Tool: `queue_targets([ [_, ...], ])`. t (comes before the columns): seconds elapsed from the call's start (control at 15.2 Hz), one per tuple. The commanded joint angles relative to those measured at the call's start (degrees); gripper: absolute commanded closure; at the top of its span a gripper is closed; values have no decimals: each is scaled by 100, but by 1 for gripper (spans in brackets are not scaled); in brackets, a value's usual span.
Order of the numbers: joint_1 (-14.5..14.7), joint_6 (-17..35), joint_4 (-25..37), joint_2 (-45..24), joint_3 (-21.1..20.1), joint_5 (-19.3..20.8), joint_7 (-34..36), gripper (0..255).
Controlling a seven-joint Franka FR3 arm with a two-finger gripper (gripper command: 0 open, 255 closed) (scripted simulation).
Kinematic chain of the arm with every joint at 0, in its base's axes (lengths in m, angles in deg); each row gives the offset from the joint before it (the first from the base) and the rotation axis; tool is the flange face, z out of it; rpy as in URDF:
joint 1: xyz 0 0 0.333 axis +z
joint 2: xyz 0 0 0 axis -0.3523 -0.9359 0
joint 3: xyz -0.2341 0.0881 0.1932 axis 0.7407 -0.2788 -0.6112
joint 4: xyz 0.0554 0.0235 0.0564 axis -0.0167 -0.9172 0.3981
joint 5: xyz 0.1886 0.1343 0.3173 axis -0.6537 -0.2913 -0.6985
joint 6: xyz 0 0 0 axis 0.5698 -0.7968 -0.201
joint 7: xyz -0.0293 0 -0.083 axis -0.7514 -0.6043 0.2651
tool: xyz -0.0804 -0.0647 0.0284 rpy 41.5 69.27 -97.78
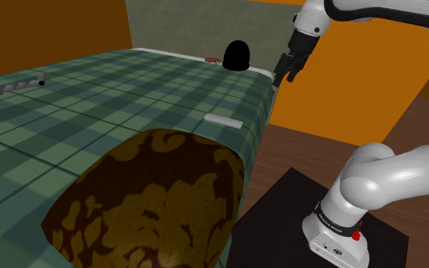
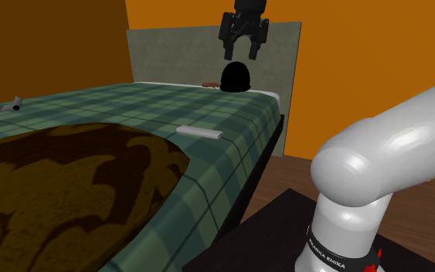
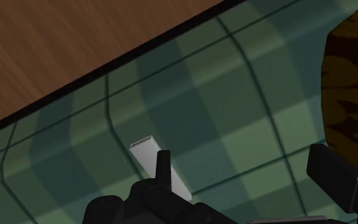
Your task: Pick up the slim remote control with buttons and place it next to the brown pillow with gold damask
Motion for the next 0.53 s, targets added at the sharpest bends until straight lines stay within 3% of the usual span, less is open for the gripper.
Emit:
queue_targets([
  [0.0, 0, 0, 0, 0, 0, 0, 0, 0],
  [0.46, 112, 985, 35, -1249, 350, 78, -536, 0],
])
